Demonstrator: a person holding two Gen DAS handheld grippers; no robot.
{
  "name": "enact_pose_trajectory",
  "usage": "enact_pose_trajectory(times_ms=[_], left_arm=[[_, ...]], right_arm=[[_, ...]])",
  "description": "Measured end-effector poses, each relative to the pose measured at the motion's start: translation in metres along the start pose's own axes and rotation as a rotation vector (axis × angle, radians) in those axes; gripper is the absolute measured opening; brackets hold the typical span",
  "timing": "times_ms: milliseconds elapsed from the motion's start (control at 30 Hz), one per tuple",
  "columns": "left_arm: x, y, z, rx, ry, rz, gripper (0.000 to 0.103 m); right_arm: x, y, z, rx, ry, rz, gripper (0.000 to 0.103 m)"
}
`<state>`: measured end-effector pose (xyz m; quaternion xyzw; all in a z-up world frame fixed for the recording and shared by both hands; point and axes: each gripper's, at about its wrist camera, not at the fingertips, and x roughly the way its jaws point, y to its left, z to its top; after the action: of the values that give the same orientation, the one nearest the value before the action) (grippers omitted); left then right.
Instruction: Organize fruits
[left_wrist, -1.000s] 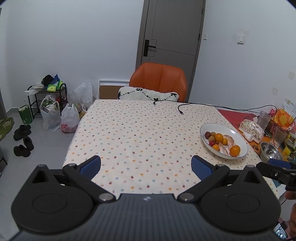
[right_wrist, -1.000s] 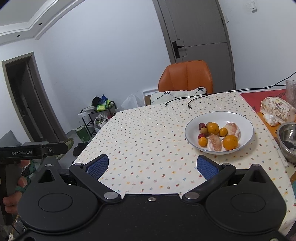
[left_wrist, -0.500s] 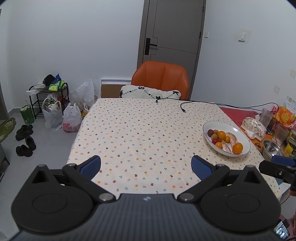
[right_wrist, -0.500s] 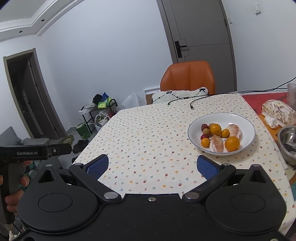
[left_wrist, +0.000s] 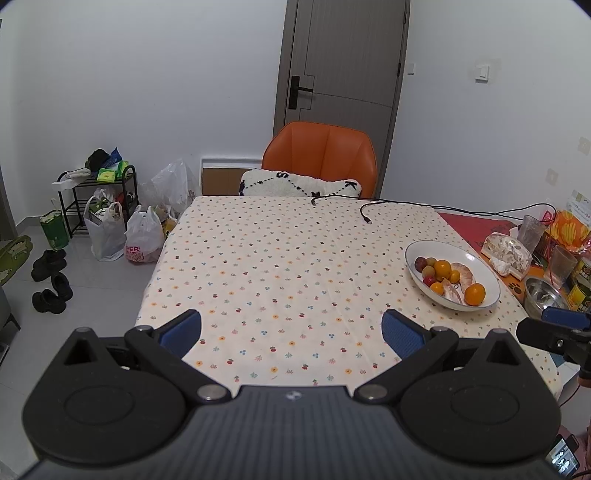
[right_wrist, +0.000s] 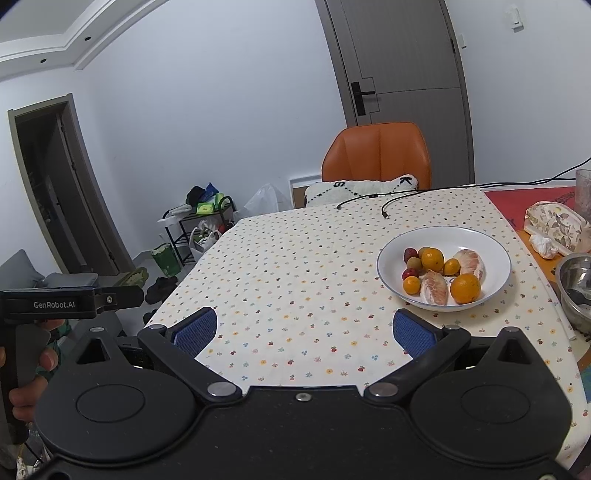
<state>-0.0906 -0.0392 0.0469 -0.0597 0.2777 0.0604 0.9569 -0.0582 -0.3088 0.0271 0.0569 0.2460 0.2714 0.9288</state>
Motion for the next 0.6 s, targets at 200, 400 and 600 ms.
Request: enact_pose_trajectory(times_ms=[200, 400, 600], left_arm=[[-0.0011, 0.0018, 0.0006, 0.002, 0.0, 0.002, 0.103], [-0.0016, 0.0023, 0.0012, 0.004, 0.001, 0.002, 0.103], [-0.0016, 0.0021, 0.0013, 0.004, 0.0, 0.002, 0.103]], right_arm=[[0.0003, 0.0009, 0.0004, 0.0, 0.0, 0.0, 0.103], [0.0002, 0.0011, 0.0003, 0.002, -0.001, -0.001, 0.103], [0.0, 0.0009, 0.0003, 0.001, -0.002, 0.002, 0.103]])
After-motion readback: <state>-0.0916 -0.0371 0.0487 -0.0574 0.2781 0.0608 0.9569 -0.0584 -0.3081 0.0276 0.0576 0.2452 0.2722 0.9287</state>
